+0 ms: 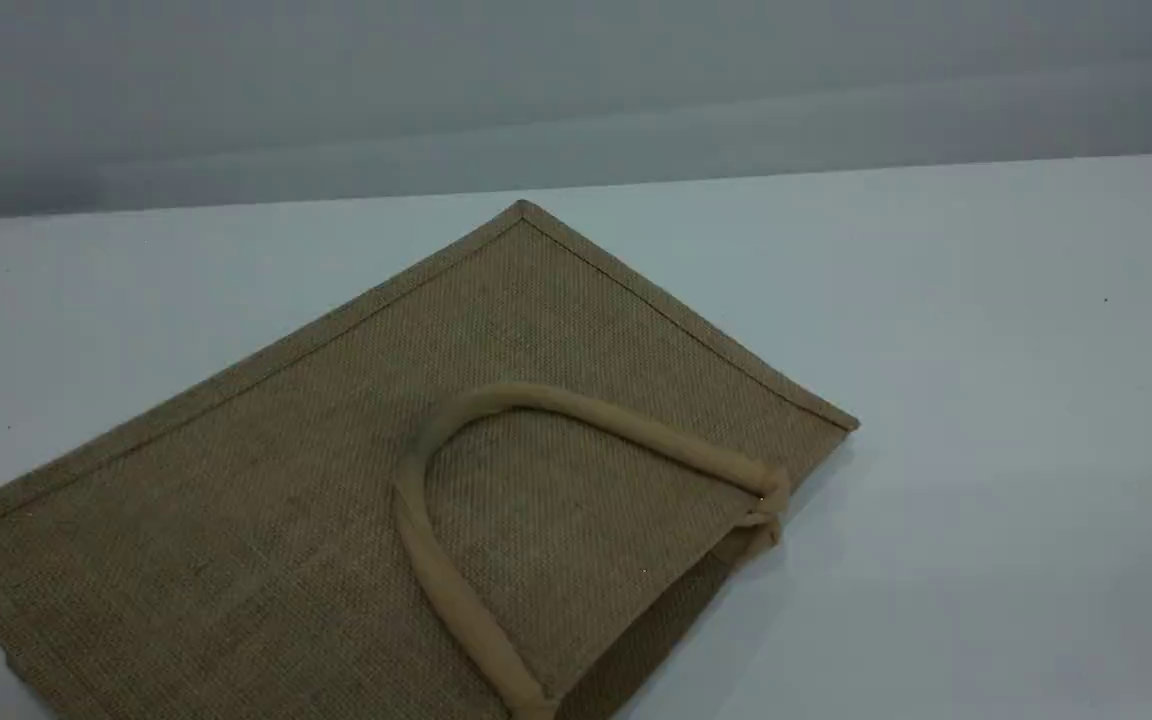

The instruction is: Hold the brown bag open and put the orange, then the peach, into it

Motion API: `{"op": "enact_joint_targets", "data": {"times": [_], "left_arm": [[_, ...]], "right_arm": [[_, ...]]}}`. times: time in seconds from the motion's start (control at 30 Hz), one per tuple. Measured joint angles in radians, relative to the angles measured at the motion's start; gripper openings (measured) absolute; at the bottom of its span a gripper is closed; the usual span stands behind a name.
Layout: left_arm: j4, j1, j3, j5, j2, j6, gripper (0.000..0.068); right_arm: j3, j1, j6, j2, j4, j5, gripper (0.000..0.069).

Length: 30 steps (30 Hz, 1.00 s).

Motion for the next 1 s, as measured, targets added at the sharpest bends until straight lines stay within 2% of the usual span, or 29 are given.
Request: {"op": "enact_joint_targets", "data": {"times": [0.2, 0.4, 1.0], "left_arm": [[-0.001, 0.0, 0.027, -0.051, 0.0, 0.0, 0.0419], [-0.001, 0.0, 0.027, -0.053, 0.0, -0.003, 0.0384], [-0.005, 0.0, 0.027, -0.05, 0.0, -0.003, 0.0384]], "right_arm": [[0.0, 0.0, -0.001, 0.0, 0.005, 0.0, 0.0533], [0.0, 0.0, -0.001, 0.001, 0.005, 0.0, 0.0533], [0.0, -0.001, -0.002, -0.004, 0.005, 0.001, 0.0533]]}}
